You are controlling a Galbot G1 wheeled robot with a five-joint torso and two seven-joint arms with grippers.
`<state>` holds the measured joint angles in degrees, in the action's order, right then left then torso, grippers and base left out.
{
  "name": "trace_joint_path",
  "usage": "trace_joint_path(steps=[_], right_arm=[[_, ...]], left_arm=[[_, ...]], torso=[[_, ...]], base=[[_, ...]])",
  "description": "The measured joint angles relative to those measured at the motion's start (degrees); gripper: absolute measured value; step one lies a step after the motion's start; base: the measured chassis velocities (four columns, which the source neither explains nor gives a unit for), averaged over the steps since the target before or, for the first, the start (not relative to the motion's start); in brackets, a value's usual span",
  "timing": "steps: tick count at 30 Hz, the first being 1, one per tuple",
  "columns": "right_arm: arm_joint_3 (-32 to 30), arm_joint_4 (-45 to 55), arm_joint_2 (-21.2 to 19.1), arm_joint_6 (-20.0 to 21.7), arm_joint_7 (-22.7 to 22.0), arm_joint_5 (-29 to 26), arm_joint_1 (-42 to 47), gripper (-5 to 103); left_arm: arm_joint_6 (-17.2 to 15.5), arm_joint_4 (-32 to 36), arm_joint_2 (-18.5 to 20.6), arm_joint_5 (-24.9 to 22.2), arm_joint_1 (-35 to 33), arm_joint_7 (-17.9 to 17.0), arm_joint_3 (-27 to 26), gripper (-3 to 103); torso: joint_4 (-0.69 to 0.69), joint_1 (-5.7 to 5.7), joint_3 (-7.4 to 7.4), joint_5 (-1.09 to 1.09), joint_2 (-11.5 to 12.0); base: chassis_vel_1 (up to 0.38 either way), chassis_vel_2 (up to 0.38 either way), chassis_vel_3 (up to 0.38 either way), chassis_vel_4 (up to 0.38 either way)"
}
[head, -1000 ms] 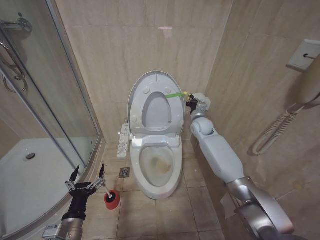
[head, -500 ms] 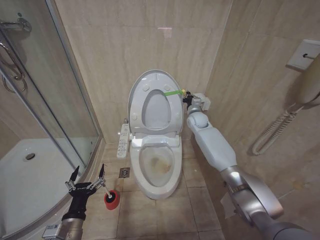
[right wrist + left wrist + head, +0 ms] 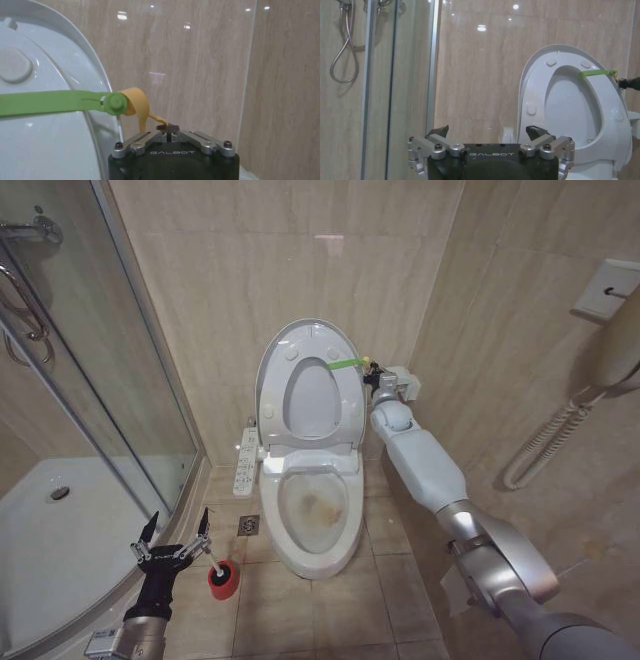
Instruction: Open the toilet lid, clean the toilet bowl with a toilet brush, close the toilet lid, and flush.
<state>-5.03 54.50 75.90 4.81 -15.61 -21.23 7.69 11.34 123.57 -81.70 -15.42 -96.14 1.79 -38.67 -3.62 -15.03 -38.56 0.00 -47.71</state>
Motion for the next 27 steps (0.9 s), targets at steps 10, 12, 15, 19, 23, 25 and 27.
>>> trace_joint_path(steps=[10,12,15,19,23,25,27], right_arm=[[0.9,2.9,-2.7,1.1,0.0,-1.4,0.6,1],[1.6,5.3,-3.8,2.3,-0.2,-2.7,1.1,1],[2.0,7.1,-4.7,3.0,-0.3,-3.4,1.7,1],[3.0,10.8,-6.6,3.7,-0.5,-4.3,3.2,1],[3.7,13.9,-8.2,4.0,-0.6,-4.8,5.2,28],[3.8,14.8,-8.6,4.0,-0.7,-5.0,5.8,28],[3.8,16.6,-9.5,4.3,-1.0,-5.4,7.0,55]], left_arm=[[0.0,0.0,0.0,0.0,0.0,0.0,0.0,100],[0.0,0.0,0.0,0.0,0.0,0.0,0.0,100],[0.0,0.0,0.0,0.0,0.0,0.0,0.0,100],[0.0,0.0,0.0,0.0,0.0,0.0,0.0,100],[0.0,0.0,0.0,0.0,0.0,0.0,0.0,100],[0.0,0.0,0.0,0.0,0.0,0.0,0.0,100],[0.0,0.0,0.0,0.0,0.0,0.0,0.0,100]], torso=[[-0.03,0.0,0.0,0.0,0.0],[-0.04,0.0,0.0,0.01,0.0],[-0.06,0.0,0.0,0.01,0.0],[-0.04,0.0,0.0,0.01,0.0],[-0.03,0.0,0.0,0.01,0.0],[-0.03,0.0,0.0,0.01,0.0],[-0.03,0.0,0.0,0.01,0.0]], base=[[0.0,0.0,0.0,0.0],[0.0,0.0,0.0,0.0],[0.0,0.0,0.0,0.0],[0.0,0.0,0.0,0.0],[0.0,0.0,0.0,0.0],[0.0,0.0,0.0,0.0],[0.0,0.0,0.0,0.0]])
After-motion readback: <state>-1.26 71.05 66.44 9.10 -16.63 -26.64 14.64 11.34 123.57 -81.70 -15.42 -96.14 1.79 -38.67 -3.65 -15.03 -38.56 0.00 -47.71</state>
